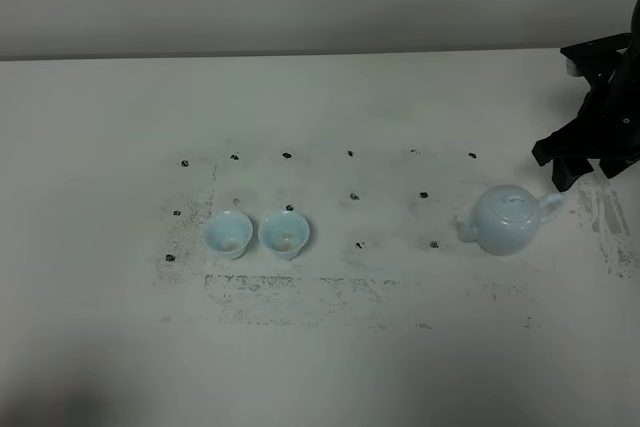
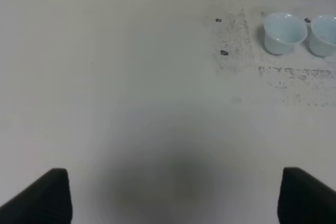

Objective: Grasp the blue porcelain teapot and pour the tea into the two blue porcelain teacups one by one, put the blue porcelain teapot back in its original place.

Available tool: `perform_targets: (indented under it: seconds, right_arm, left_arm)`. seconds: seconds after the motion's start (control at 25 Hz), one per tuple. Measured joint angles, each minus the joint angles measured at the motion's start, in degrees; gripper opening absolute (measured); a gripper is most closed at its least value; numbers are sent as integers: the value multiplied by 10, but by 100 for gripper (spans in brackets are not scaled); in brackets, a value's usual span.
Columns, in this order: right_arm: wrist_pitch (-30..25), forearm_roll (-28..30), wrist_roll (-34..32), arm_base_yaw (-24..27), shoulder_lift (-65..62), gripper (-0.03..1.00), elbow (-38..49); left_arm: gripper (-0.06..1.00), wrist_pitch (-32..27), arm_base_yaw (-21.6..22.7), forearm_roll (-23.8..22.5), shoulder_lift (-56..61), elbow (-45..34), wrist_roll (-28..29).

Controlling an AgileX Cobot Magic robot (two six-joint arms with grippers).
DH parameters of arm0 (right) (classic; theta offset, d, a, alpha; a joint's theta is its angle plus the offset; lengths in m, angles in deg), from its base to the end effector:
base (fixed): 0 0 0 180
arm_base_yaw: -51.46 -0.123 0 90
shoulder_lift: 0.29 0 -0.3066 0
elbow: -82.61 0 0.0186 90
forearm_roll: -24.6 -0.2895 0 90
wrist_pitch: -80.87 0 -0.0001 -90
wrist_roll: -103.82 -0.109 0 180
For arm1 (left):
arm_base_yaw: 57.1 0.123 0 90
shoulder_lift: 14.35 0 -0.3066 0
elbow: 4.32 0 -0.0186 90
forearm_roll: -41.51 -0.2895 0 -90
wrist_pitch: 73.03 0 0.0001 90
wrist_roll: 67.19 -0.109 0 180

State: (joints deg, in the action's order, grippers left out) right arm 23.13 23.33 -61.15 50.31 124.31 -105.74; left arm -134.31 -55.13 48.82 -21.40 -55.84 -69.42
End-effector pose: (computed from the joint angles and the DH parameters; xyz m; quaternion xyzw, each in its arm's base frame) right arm 0.4532 0.0111 0.1556 -0.1352 0.9894 0.0033 0.0532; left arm 0.0275 -0.0112 0.2738 0.0035 0.8636 -0.0454 0.5021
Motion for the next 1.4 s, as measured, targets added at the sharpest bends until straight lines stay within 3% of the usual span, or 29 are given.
perform_targets:
  seconds: [0.72,1.12,1.24,1.4]
  right_arm:
    - [-83,-21,0,1,0,55,1]
    - [-71,-31,-21,0,-40,53,4]
    - [-71,-28,-42,-7,-115,52,51]
    - [-31,-30,-71,-21,-218,51,155]
  left_arm:
    - [76,0,0,0,0,0,0]
    - [76,0,0,0,0,0,0]
    - [76,0,0,0,0,0,0]
    - [76,0,0,0,0,0,0]
